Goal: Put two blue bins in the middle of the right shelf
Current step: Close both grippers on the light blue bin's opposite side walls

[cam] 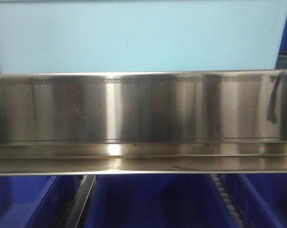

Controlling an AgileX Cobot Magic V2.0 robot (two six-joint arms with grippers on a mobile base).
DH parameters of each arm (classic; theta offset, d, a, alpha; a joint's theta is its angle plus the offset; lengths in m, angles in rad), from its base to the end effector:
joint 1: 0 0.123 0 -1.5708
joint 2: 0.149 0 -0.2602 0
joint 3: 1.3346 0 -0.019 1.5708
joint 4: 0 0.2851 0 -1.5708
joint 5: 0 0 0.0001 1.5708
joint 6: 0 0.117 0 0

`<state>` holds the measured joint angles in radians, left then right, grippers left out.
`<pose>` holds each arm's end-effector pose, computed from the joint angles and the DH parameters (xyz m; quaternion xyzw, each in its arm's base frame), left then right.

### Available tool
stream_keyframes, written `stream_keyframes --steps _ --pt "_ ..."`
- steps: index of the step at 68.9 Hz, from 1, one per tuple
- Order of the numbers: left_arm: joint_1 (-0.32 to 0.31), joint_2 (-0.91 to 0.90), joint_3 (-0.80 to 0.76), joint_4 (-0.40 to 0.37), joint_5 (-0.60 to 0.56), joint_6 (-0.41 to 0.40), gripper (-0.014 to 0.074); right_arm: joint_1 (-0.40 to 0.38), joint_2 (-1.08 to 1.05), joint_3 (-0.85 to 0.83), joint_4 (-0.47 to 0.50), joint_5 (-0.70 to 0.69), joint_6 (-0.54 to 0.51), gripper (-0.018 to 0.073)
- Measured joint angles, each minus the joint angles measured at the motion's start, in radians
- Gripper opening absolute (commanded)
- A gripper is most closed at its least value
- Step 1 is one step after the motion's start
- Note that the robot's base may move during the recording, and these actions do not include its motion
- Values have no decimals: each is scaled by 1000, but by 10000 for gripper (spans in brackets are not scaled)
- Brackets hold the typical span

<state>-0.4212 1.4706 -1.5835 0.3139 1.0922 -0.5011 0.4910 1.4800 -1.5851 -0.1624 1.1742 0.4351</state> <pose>0.3423 -0.1182 0.3720 -0.0155 0.9315 -0.0077 0.3633 0.3222 0.1525 0.3599 -0.0349 0.9532 0.0570 0.2948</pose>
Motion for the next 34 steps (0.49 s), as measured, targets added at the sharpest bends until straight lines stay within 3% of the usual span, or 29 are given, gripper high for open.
stream_keyframes --steps 7,11,15,34 --pt "0 8 0 -11 5 0 269 0 14 0 2 12 0 88" --pt "0 12 0 -21 5 0 311 0 18 0 2 14 0 214" --pt "0 17 0 -28 5 0 316 0 18 0 2 18 0 266" --pt "0 88 -2 -75 39 12 314 0 40 0 15 46 0 202"
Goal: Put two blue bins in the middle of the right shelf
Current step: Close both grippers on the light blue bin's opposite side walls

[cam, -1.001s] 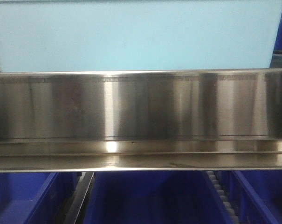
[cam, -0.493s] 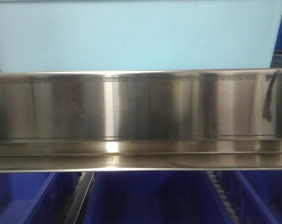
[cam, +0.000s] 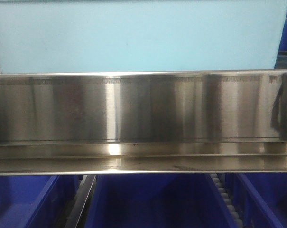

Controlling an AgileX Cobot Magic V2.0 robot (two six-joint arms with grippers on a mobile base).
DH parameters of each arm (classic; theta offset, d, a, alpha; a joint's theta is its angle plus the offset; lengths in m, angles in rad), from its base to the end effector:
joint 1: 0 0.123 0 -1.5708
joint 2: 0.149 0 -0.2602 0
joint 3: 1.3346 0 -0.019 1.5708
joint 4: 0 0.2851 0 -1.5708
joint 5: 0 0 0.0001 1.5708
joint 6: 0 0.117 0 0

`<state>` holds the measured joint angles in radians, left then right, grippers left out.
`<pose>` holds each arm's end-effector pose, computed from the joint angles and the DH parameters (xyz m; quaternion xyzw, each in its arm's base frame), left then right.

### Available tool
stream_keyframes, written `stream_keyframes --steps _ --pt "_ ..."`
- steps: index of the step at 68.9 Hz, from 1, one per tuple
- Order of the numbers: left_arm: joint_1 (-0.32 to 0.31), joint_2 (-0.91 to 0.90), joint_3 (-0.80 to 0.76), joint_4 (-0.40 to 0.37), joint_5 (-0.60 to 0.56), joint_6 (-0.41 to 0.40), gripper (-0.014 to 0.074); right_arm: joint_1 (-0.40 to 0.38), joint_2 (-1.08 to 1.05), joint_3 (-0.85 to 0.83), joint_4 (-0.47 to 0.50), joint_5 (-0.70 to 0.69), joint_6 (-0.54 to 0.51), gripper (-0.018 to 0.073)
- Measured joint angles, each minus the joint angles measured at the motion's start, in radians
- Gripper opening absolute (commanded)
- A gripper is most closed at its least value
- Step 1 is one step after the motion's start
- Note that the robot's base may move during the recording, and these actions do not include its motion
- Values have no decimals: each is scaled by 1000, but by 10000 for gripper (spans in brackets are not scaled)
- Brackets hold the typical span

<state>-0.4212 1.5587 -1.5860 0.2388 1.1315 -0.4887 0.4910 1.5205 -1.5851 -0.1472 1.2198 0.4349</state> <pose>0.3549 -0.1315 0.3356 -0.0130 0.9552 -0.0137 0.2955 0.3257 0.1559 0.3424 -0.0344 0.9654 0.0453 0.2546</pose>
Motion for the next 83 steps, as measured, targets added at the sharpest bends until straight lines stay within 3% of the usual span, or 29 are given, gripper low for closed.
stream_keyframes --steps 34,83 --pt "0 80 -1 -6 51 10 263 0 84 14 18 2 6 202" --pt "0 84 -1 -6 79 14 263 0 86 60 30 4 19 202"
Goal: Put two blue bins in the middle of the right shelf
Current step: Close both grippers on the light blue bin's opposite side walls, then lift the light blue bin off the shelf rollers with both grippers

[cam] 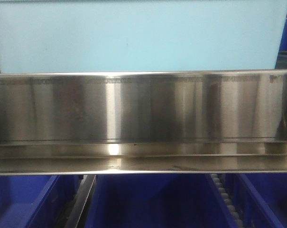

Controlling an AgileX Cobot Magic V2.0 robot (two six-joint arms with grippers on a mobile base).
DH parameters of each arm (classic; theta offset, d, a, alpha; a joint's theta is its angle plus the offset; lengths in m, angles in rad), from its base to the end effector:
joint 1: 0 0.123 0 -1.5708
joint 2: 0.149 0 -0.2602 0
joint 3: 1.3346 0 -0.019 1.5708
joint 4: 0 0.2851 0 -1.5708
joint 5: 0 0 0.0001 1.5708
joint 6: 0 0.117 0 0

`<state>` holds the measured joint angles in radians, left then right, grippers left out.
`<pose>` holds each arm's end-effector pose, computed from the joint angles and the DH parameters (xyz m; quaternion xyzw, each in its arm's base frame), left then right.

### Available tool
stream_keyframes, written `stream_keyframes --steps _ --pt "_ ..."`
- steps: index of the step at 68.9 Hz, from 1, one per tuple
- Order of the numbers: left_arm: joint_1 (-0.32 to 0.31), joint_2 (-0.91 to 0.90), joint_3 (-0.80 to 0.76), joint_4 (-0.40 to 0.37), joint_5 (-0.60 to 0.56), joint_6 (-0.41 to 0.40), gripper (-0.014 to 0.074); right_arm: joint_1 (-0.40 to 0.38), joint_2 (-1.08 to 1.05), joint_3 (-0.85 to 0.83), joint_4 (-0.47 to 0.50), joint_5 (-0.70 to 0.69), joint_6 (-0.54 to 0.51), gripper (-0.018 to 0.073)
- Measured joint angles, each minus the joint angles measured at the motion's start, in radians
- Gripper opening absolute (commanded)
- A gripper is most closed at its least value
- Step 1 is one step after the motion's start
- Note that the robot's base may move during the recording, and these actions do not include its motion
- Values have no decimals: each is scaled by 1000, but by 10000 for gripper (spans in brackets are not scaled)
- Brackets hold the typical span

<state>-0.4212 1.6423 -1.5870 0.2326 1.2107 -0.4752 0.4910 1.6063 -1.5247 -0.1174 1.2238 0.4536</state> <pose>0.3624 -0.1347 0.2998 -0.0074 0.9744 0.0193 0.2239 0.3350 0.1645 0.2903 -0.0283 0.9824 0.0282 0.1822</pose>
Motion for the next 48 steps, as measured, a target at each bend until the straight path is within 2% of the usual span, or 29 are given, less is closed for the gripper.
stream_keyframes --steps 32,35,40,48 --pt "0 0 0 -13 4 0 248 0 0 0 0 0 2 197" --pt "0 0 0 -13 4 0 221 0 0 0 0 0 2 170" --pt "0 0 0 -13 4 0 121 0 0 0 0 0 2 83" --pt "0 0 0 -20 1 0 -67 0 0 0 8 -2 2 -126"
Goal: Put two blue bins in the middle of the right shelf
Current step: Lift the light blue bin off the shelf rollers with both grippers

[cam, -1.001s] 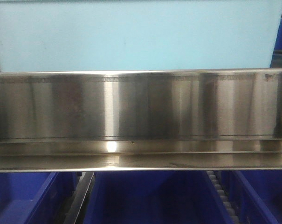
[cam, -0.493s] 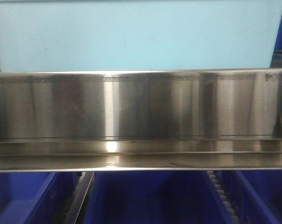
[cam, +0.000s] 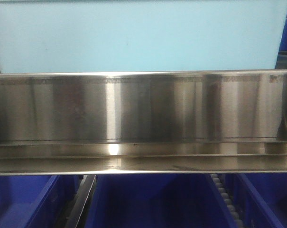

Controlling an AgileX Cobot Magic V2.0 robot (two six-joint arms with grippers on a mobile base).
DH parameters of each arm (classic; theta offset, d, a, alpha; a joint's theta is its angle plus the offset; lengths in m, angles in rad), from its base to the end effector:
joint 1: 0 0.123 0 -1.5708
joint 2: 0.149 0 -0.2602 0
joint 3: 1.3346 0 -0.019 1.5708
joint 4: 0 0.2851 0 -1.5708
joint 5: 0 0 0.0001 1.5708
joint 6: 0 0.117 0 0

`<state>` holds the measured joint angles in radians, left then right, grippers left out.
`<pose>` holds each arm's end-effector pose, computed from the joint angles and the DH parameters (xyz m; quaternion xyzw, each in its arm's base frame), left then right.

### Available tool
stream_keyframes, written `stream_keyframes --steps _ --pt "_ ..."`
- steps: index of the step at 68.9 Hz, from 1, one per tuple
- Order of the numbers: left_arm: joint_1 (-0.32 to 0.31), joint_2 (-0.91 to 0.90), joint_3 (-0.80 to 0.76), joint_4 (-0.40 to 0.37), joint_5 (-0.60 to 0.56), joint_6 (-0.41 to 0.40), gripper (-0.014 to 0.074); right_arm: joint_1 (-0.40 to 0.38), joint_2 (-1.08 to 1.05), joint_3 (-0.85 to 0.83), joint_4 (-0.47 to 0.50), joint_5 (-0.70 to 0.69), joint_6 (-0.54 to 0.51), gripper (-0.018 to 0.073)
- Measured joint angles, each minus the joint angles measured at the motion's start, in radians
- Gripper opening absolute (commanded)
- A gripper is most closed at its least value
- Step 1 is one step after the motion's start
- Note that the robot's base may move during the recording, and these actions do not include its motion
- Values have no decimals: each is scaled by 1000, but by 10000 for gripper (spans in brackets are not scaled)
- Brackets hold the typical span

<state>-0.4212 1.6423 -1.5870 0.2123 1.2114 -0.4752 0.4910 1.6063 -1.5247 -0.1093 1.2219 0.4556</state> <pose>0.3614 -0.1366 0.2992 -0.0091 0.9755 0.0104 0.2195 0.3348 0.1654 0.2903 -0.0267 0.9825 0.0323 0.1812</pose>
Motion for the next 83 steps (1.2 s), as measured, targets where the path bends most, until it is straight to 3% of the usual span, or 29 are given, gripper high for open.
stream_keyframes --steps 2,53,63,83 --pt "0 0 0 -5 -2 0 -111 0 0 0 3 -2 0 -170" --pt "-2 4 -23 -7 9 0 -111 0 0 -4 4 -6 6 -162" --pt "-19 -8 -73 34 28 -13 -111 3 -5 -41 4 2 12 -162" --pt "-55 -108 -190 113 32 -42 -111 48 -73 -186 -96 8 33 -162"
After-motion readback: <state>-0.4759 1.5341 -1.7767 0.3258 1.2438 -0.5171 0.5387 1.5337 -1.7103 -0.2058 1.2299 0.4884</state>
